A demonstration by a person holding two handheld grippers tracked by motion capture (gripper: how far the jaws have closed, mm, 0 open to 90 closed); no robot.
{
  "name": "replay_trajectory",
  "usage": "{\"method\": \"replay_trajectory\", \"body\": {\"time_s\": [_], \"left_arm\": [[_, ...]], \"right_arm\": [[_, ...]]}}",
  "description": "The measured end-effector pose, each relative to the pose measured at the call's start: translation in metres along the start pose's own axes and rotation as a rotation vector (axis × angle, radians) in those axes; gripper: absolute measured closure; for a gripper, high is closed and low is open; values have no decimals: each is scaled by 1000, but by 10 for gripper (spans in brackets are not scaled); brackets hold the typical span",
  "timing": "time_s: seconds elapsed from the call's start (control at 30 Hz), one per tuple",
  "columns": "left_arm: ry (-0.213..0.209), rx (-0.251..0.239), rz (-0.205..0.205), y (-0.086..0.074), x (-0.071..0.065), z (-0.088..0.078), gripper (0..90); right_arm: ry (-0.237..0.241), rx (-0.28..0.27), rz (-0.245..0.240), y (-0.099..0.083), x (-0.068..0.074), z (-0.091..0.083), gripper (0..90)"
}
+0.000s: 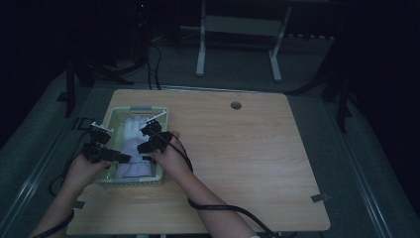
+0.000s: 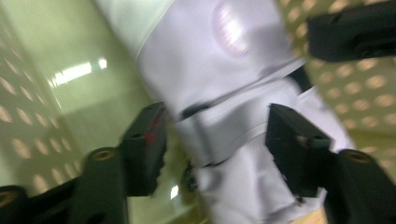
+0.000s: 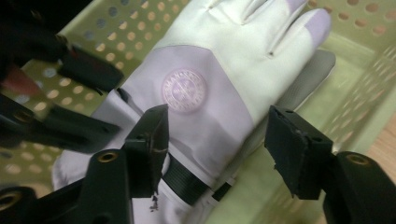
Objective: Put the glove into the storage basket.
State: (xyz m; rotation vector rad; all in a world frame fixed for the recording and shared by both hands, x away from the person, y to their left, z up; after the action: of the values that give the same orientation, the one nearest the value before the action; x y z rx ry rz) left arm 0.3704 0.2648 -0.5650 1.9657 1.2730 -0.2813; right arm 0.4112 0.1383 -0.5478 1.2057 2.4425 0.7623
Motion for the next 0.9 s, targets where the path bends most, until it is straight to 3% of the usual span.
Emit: {"method": "replay_trajectory", "body": {"time_s": [0.07,0.13,0.17,0.2,0.4,0.43,0.47,0.6,0.73,0.9], "left_arm": [[0,-27,6,0,-1,-3,380],[3,-92,34,1,-7,-9,240],[3,-92,34,1,-7,-9,206],[-7,-126,51,1,-12,-9,160],[5,-210,109,4,-25,-4,18],[10,-217,126,5,-28,-3,17],[49,-239,152,6,-33,-3,17],[74,-249,172,8,-42,2,17],[105,-277,197,11,-53,7,10],[78,-291,249,15,-75,17,11]], "right_arm": [[6,-12,-9,1,-1,-2,390],[25,-23,-25,0,-5,-7,315],[25,-23,-25,0,-5,-7,315],[38,-46,-56,-1,-8,-11,220],[59,-92,-94,-2,-14,-17,148],[65,-101,-87,-1,-15,-19,147],[66,-112,-77,-1,-20,-23,148],[69,-130,-64,-3,-31,-31,148],[79,-133,-82,-8,-41,-39,147],[77,-155,-112,-17,-53,-47,141]]}}
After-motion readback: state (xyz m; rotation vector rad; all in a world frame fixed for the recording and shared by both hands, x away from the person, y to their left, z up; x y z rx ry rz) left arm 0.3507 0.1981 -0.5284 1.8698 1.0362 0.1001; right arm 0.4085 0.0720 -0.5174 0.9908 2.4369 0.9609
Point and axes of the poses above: each handheld gripper's, and its own axes: z roughly forward along the jaws, y roughly out of its top, x roughly to its left, the point moved 8 cm from there along z, roughly forward along the jaws, and after that the axes turned 15 degrees about -y, right-handed, at the moved point
